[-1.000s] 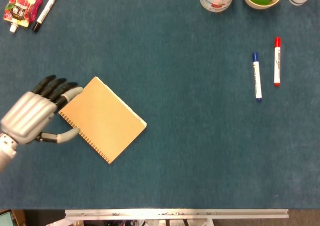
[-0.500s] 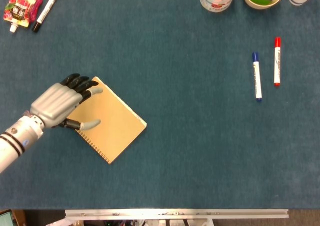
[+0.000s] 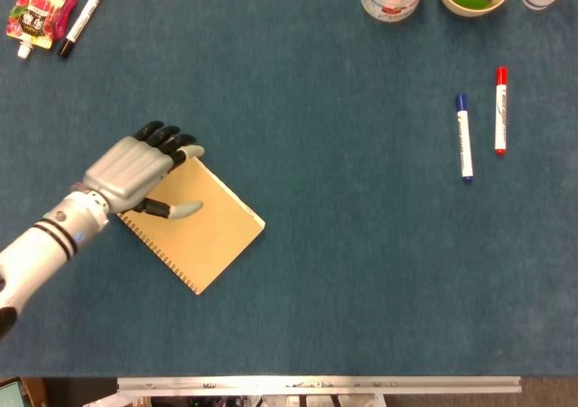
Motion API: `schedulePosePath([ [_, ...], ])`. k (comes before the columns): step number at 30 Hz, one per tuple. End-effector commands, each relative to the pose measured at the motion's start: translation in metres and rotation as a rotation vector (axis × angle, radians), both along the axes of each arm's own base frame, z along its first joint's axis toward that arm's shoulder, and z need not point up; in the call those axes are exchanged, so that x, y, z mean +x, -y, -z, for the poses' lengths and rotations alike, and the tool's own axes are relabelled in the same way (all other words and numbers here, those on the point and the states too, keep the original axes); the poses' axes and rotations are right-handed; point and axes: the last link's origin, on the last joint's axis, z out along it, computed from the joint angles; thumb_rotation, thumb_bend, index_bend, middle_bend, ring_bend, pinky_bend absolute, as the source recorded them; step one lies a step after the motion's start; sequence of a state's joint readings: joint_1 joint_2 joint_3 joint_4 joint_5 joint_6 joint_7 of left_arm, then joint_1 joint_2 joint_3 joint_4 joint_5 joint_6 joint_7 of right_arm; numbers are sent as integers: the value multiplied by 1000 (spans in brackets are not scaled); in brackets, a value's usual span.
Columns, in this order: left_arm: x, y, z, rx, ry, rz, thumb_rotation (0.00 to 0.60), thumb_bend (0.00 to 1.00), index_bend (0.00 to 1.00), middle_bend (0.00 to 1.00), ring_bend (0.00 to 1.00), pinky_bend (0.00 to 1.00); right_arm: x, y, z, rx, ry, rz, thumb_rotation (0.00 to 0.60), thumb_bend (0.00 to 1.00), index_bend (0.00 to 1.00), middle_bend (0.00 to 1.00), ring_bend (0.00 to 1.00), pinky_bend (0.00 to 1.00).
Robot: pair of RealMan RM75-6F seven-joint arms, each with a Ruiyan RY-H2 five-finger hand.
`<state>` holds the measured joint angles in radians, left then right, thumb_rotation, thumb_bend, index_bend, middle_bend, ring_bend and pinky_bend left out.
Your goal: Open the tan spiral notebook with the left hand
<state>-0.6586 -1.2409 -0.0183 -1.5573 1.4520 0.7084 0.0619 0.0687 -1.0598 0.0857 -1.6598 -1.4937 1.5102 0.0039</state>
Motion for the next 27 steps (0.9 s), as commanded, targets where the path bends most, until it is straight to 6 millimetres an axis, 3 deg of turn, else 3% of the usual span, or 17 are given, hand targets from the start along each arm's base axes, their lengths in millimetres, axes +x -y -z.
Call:
schedulePosePath([
  [1, 2, -5, 10, -8, -11, -6, 0, 179, 117, 82, 0, 0, -1, -1, 0, -2, 2, 3, 600, 226, 238, 249, 147, 265],
  [12, -9, -13, 28, -9, -86, -36, 0, 179, 117, 86, 0, 0, -6, -6, -4, -14, 2, 17, 600, 226, 238, 249, 147, 265],
  [22, -26, -6, 20, -3, -163, -46, 0, 179, 176, 167, 0, 0, -5, -5, -2, -9, 7, 8, 600, 226, 238, 249, 147, 265],
  [27, -38, 0, 7, 17, -198, -55, 0, 179, 238, 230, 7, 0, -4, -5, -2, -8, 8, 6, 600, 226, 238, 249, 147, 265],
])
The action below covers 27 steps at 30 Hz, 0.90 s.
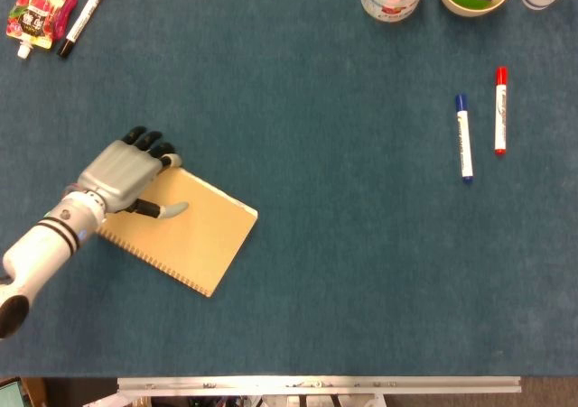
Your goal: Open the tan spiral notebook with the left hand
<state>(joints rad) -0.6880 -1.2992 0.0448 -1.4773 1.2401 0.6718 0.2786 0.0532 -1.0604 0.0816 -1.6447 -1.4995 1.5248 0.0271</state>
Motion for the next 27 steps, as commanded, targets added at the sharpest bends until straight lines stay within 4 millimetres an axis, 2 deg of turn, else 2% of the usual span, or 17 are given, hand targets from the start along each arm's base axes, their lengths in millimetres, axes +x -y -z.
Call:
schedulePosePath([
  [1, -8, 5, -9, 13, -23, -4, 0, 179, 246, 240, 11, 0, 0, 0, 0, 1, 0, 0, 600, 226, 238, 249, 147, 265],
  [9, -33, 24, -43, 38, -107, -48, 0, 179, 268, 277, 27, 0, 2, 1, 1, 3, 2, -9, 600, 226, 238, 249, 147, 265],
  [13, -36, 36, -60, 81, -101, -72, 0, 179, 267, 275, 27, 0, 3, 2, 1, 4, 3, -12, 600, 226, 238, 249, 147, 265],
  [15, -33, 41, -66, 121, -71, -65, 0, 179, 240, 254, 27, 0, 3, 2, 2, 7, 4, -11, 600, 226, 238, 249, 147, 265],
  [17, -28, 48, -72, 154, -31, -47, 13, 179, 160, 218, 27, 0, 3, 3, 2, 9, 4, -13, 600, 227, 238, 249, 147, 265],
  [18, -26, 52, -73, 159, -12, -38, 53, 179, 122, 200, 27, 0, 4, 3, 3, 10, 5, -15, 600, 226, 238, 249, 147, 265],
  [20, -24, 62, -76, 154, 17, -14, 229, 179, 38, 139, 23, 0, 4, 4, 3, 11, 6, -17, 600, 226, 238, 249, 147, 265],
  [22, -22, 70, -78, 144, 33, 12, 334, 178, 3, 91, 15, 0, 4, 4, 3, 12, 6, -18, 600, 226, 238, 249, 147, 265],
  [25, -20, 80, -76, 130, 58, 46, 444, 178, 0, 15, 1, 0, 5, 5, 4, 17, 7, -21, 600, 226, 238, 249, 147, 265],
  [27, -17, 85, -72, 117, 77, 64, 527, 178, 0, 0, 0, 0, 5, 5, 5, 17, 9, -24, 600, 226, 238, 249, 147, 265],
])
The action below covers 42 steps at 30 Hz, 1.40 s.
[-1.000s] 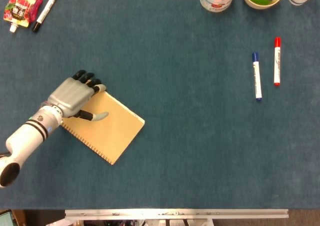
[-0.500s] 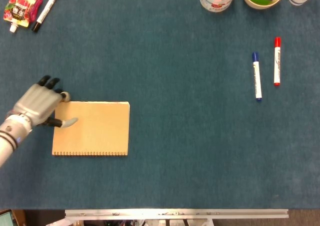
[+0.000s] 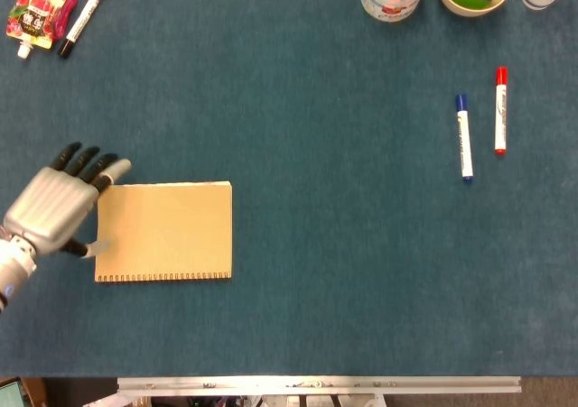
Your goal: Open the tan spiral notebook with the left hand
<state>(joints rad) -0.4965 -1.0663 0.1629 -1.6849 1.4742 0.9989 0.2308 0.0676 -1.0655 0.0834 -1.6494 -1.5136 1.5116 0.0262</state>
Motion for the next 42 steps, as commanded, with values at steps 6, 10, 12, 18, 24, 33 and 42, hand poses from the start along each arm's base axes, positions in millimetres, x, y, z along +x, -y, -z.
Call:
schedulePosePath([
  [6, 14, 29, 21, -65, 79, 85, 585, 178, 0, 0, 0, 0, -1, -1, -1, -4, 2, 1, 600, 226, 238, 249, 147, 265],
  [10, 26, 36, 35, -98, 106, 123, 582, 178, 0, 0, 0, 0, -2, -2, -4, -10, 2, 3, 600, 226, 238, 249, 147, 265],
  [12, 30, 38, 41, -112, 110, 136, 573, 178, 0, 0, 0, 0, -3, -3, -5, -14, 2, 6, 600, 226, 238, 249, 147, 265],
  [18, 42, 46, 60, -153, 129, 152, 508, 178, 0, 0, 0, 0, -7, -6, -8, -20, 5, 13, 600, 226, 238, 249, 147, 265],
  [24, 43, 57, 78, -175, 129, 144, 506, 178, 0, 0, 0, 0, -11, -7, -10, -23, 5, 21, 600, 226, 238, 249, 147, 265],
  [33, 49, 49, 98, -132, 163, 146, 505, 178, 0, 0, 0, 0, -14, -8, -11, -23, 9, 22, 600, 226, 238, 249, 147, 265],
  [42, 49, 43, 108, -138, 145, 133, 509, 179, 0, 0, 0, 0, -17, -10, -13, -32, 11, 30, 600, 226, 238, 249, 147, 265],
])
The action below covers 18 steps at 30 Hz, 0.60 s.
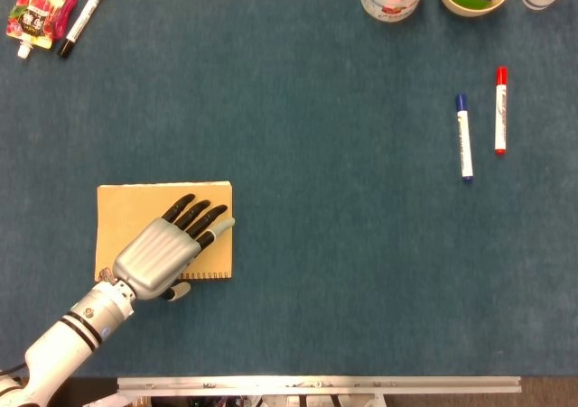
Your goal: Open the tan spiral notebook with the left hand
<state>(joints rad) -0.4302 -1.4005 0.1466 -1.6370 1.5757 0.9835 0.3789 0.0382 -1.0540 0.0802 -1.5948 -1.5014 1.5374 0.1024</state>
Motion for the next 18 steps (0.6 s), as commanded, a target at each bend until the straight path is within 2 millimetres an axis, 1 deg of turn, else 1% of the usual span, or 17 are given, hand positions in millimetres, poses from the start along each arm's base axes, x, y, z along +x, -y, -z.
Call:
schedulePosePath([
  [1, 0, -1, 2, 0, -1, -1, 508, 179, 0, 0, 0, 0, -1, 0, -1, -3, 0, 1, 600, 226, 238, 249, 147, 265],
  [10, 5, -8, 9, 9, 10, -2, 512, 178, 0, 0, 0, 0, -2, -1, -2, -6, 2, 5, 600, 226, 238, 249, 147, 265],
  [18, 11, -19, 16, 13, 7, -6, 513, 178, 0, 0, 0, 0, -5, -3, -4, -14, 2, 15, 600, 226, 238, 249, 147, 265],
])
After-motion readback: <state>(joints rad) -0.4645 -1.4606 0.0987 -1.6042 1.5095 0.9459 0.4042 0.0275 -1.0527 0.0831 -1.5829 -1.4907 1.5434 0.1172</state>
